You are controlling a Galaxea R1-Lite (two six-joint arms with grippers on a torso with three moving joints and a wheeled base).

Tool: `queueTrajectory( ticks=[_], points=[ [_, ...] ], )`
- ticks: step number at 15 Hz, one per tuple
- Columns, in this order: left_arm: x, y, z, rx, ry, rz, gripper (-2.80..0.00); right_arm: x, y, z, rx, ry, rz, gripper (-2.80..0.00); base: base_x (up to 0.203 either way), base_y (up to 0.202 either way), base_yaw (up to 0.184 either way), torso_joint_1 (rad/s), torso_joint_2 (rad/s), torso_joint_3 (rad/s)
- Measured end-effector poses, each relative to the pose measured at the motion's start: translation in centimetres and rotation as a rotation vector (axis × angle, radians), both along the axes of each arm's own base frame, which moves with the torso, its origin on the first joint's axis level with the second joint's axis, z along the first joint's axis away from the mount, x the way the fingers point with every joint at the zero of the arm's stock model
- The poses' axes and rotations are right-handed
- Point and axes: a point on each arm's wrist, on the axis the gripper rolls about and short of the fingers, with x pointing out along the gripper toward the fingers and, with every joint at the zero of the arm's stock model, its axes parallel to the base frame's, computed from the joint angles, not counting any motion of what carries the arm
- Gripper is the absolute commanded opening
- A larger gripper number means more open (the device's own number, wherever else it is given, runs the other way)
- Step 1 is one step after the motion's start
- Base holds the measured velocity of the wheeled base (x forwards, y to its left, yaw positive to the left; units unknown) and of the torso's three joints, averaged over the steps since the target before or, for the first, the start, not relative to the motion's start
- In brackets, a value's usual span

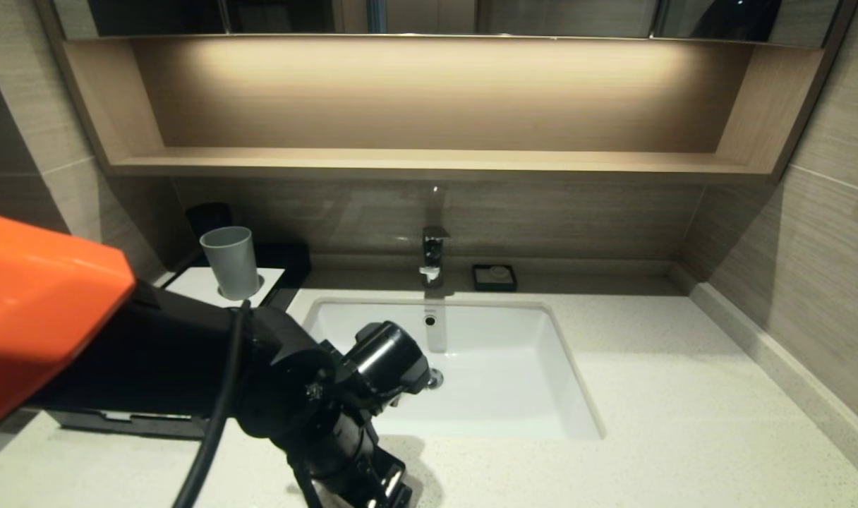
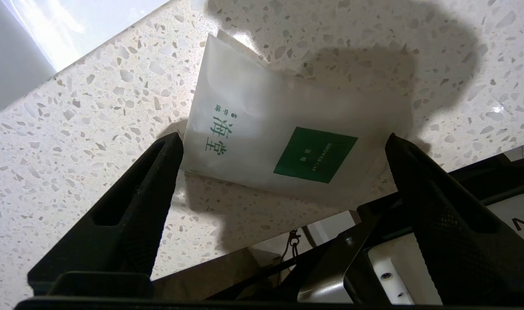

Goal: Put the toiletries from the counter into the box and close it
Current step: Pick up the bathroom toiletry

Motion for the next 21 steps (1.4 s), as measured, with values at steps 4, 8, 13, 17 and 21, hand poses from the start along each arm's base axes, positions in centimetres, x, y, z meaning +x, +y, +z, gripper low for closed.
queueTrajectory(
  ticks=[4, 8, 13, 17, 21],
  points=[
    [0.02, 0.01, -0.03, 0.001, 0.001, 0.001, 0.00, 0.00, 0.00, 0.00, 0.000, 0.000, 0.000, -2.80, 0.000, 0.000, 0.000, 0.000, 0.00, 0.000],
    [0.03, -0.01, -0.12, 0.003, 0.003, 0.001, 0.00, 0.00, 0.00, 0.00, 0.001, 0.000, 0.000, -2.80, 0.000, 0.000, 0.000, 0.000, 0.00, 0.000],
    [0.08, -0.05, -0.34, 0.005, 0.009, 0.006, -2.80, 0.00, 0.00, 0.00, 0.000, 0.000, 0.000, -2.80, 0.000, 0.000, 0.000, 0.000, 0.00, 0.000],
    [0.10, -0.07, -0.31, 0.003, 0.009, 0.016, -2.80, 0.00, 0.00, 0.00, 0.000, 0.000, 0.000, -2.80, 0.000, 0.000, 0.000, 0.000, 0.00, 0.000],
    [0.10, -0.07, -0.31, 0.002, 0.009, 0.017, -2.80, 0.00, 0.00, 0.00, 0.000, 0.000, 0.000, -2.80, 0.000, 0.000, 0.000, 0.000, 0.00, 0.000]
  ],
)
